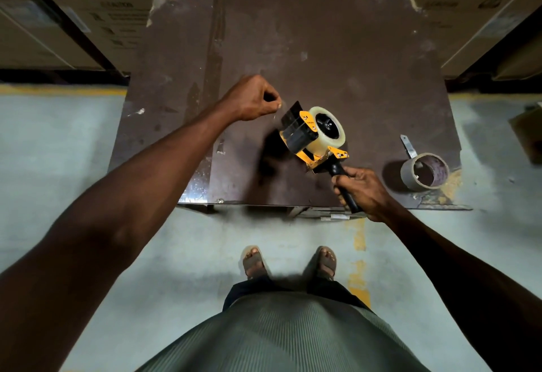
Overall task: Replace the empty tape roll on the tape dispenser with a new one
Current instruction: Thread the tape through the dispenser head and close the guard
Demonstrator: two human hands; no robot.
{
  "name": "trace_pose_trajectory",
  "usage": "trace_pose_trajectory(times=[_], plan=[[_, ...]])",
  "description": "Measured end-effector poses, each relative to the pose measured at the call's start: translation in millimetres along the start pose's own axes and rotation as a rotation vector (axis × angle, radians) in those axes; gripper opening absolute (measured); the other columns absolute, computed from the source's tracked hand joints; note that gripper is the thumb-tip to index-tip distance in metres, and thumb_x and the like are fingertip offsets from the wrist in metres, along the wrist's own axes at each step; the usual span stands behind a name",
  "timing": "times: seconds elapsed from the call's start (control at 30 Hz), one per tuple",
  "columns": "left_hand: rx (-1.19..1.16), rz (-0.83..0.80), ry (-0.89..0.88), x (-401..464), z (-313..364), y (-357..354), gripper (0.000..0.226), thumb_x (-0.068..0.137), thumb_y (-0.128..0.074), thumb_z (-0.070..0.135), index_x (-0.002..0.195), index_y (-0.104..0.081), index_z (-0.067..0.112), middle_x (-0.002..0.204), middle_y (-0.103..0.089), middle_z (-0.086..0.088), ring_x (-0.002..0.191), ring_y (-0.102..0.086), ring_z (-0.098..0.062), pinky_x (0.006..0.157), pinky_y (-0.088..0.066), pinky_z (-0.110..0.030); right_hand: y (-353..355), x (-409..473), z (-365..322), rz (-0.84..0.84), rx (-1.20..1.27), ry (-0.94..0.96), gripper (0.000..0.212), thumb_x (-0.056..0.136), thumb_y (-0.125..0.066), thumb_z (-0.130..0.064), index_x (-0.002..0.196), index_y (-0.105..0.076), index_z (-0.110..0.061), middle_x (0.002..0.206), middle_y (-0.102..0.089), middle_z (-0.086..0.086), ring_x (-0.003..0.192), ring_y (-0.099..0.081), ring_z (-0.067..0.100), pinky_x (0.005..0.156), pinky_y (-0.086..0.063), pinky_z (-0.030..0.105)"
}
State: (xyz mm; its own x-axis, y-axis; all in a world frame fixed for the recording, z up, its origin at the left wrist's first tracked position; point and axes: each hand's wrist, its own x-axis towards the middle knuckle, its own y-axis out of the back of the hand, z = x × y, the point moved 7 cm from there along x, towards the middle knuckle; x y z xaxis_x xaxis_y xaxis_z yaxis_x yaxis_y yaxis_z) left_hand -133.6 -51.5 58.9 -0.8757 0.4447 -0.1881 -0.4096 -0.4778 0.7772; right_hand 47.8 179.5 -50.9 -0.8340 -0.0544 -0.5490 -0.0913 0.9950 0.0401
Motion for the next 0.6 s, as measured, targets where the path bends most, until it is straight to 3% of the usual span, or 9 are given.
trace_pose_trajectory(times=[0.13,0.23,0.4,0.5,0.6], plan=[[0.041,-0.057,0.003,0,10,10,0.013,0.088,-0.068,0.019,0.083,-0.078,0.014,0.062,-0.068,0.005,0.050,-0.058,-0.004,0.054,-0.045,-0.019,0,-1,4,-0.019,0.040,-0.015,0.019,0.097,-0.059,-0.007,0.085,-0.070,-0.017,0.067,-0.056,0.011,0.046,-0.049,0.018,0.041,-0.043,0.023],[0.075,-0.074,-0.009,-1,18,18,0.011,0.086,-0.068,0.019,0.080,-0.077,0.020,0.057,-0.065,0.010,0.045,-0.056,0.002,0.050,-0.043,-0.015,0,-2,8,-0.031,0.063,-0.027,0.024,0.098,-0.057,-0.008,0.080,-0.069,-0.019,0.068,-0.056,0.012,0.045,-0.048,0.019,0.040,-0.041,0.021],[0.114,-0.097,-0.020,0,27,26,0.012,0.082,-0.066,0.016,0.078,-0.078,0.014,0.065,-0.071,-0.005,0.053,-0.060,-0.012,0.057,-0.048,-0.021,-5,-1,9,-0.046,0.083,-0.031,0.029,0.098,-0.057,-0.009,0.077,-0.071,-0.022,0.069,-0.057,0.013,0.045,-0.049,0.020,0.040,-0.041,0.021],[0.126,-0.092,-0.030,1,28,29,0.012,0.082,-0.066,0.015,0.075,-0.076,0.014,0.062,-0.068,-0.003,0.047,-0.054,-0.007,0.049,-0.041,-0.016,-6,-3,7,-0.064,0.088,-0.027,0.030,0.099,-0.056,-0.009,0.076,-0.071,-0.022,0.069,-0.057,0.012,0.045,-0.049,0.019,0.040,-0.041,0.021],[0.086,-0.094,-0.035,3,26,25,0.014,0.081,-0.065,0.013,0.070,-0.074,0.015,0.061,-0.067,-0.006,0.049,-0.054,-0.010,0.053,-0.043,-0.020,-11,-3,3,-0.102,0.101,-0.025,0.022,0.098,-0.056,-0.008,0.085,-0.070,-0.018,0.068,-0.057,0.011,0.045,-0.050,0.019,0.040,-0.042,0.022]])
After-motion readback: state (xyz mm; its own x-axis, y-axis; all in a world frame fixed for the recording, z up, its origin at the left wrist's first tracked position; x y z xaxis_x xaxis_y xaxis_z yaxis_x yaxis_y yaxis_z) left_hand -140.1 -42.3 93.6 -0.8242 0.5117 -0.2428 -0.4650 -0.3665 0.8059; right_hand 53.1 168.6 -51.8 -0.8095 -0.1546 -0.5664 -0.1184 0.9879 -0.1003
